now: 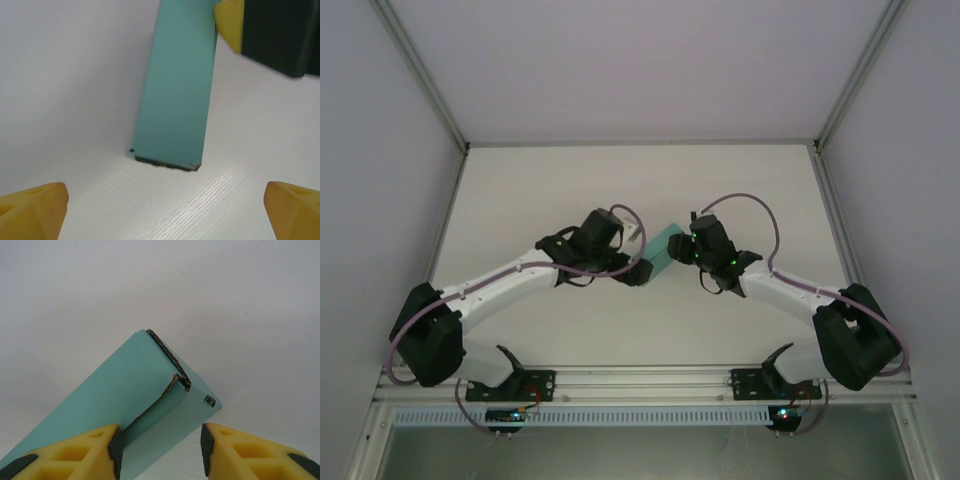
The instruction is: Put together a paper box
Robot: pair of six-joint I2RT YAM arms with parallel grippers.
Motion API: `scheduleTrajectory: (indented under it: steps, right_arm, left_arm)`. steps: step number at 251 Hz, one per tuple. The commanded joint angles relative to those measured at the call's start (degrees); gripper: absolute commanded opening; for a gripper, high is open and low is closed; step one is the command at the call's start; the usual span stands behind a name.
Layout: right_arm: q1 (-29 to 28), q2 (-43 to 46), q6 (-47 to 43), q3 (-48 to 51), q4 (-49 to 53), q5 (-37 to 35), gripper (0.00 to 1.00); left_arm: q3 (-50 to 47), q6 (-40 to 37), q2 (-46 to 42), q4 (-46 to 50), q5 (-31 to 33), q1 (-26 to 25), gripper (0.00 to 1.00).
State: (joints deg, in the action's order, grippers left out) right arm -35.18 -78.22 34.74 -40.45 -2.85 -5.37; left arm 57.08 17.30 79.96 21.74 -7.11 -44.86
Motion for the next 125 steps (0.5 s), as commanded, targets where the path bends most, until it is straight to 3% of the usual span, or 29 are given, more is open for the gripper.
scheduleTrajectory:
  steps: [1, 45, 69, 111, 125]
  right_arm:
    - [-0.5, -3.0, 0.4, 2.0, 10.4, -1.9, 0.46]
    - [-0.9, -2.5, 0.4, 2.1, 10.6, -2.0, 0.47]
    - [-0.9, -2.2, 0.7, 2.3, 10.6, -2.2, 0.47]
    - [-0.6, -0.7, 1.7, 3.0, 10.4, 0.4, 0.47]
    - [0.2, 0.5, 0.4, 2.3, 10.8, 1.4, 0.47]
  left_arm:
    - [-0.8, 7.0, 1.7, -4.0, -8.2, 5.0, 1.00]
    - [-3.9, 8.7, 5.1, -10.9, -17.0, 7.7, 0.93]
    - [-5.9, 9.4, 6.1, -12.0, -17.1, 7.9, 0.88]
    - [-10.8, 11.2, 8.5, -14.1, -16.9, 9.7, 0.65]
    - [-11.7, 11.1, 9.6, -14.5, -17.1, 10.0, 0.53]
